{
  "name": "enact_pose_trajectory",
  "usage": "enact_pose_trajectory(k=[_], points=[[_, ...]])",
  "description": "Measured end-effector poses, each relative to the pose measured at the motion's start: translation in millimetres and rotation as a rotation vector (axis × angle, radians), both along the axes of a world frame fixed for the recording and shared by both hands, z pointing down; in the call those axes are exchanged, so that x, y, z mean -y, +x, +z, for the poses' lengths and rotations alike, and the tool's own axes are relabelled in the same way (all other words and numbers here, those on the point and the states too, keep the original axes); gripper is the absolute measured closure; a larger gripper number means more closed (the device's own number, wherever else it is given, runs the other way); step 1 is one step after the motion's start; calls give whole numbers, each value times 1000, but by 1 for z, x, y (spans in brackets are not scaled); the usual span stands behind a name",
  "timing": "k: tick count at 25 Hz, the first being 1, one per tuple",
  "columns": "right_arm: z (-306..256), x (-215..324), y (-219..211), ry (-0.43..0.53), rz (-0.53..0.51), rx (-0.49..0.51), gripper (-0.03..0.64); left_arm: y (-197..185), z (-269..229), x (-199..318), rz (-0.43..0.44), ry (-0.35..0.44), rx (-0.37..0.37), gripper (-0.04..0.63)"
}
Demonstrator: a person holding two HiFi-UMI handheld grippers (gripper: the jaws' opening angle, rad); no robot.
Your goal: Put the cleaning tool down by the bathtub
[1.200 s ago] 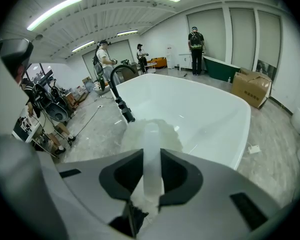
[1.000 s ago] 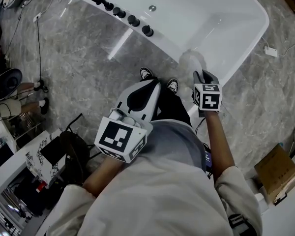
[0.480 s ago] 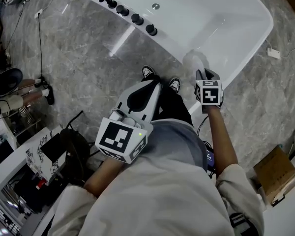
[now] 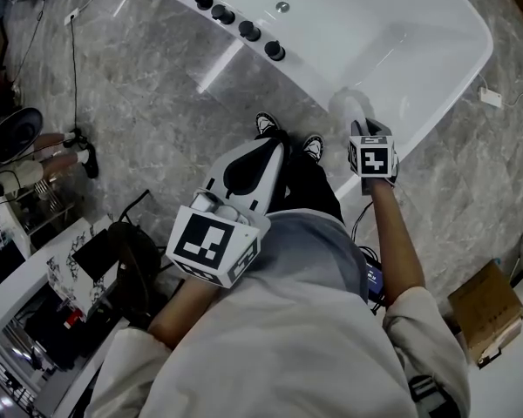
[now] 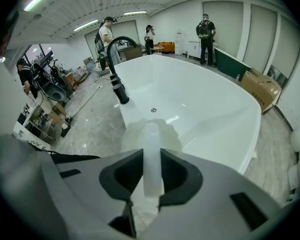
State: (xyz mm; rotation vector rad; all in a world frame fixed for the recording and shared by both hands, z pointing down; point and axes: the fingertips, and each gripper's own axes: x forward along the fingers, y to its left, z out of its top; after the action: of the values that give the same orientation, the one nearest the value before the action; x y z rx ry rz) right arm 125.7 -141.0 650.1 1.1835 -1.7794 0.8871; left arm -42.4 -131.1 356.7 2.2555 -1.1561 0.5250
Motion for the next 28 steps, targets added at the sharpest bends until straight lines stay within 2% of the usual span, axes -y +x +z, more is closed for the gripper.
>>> enact_pose_trajectory(k=[15, 28], points=[[20, 7, -5, -21, -71, -38, 543, -5, 2, 9, -21, -7, -3, 586], [26, 10, -1, -32, -43, -37, 541, -5, 4, 5, -15, -15, 1, 586]])
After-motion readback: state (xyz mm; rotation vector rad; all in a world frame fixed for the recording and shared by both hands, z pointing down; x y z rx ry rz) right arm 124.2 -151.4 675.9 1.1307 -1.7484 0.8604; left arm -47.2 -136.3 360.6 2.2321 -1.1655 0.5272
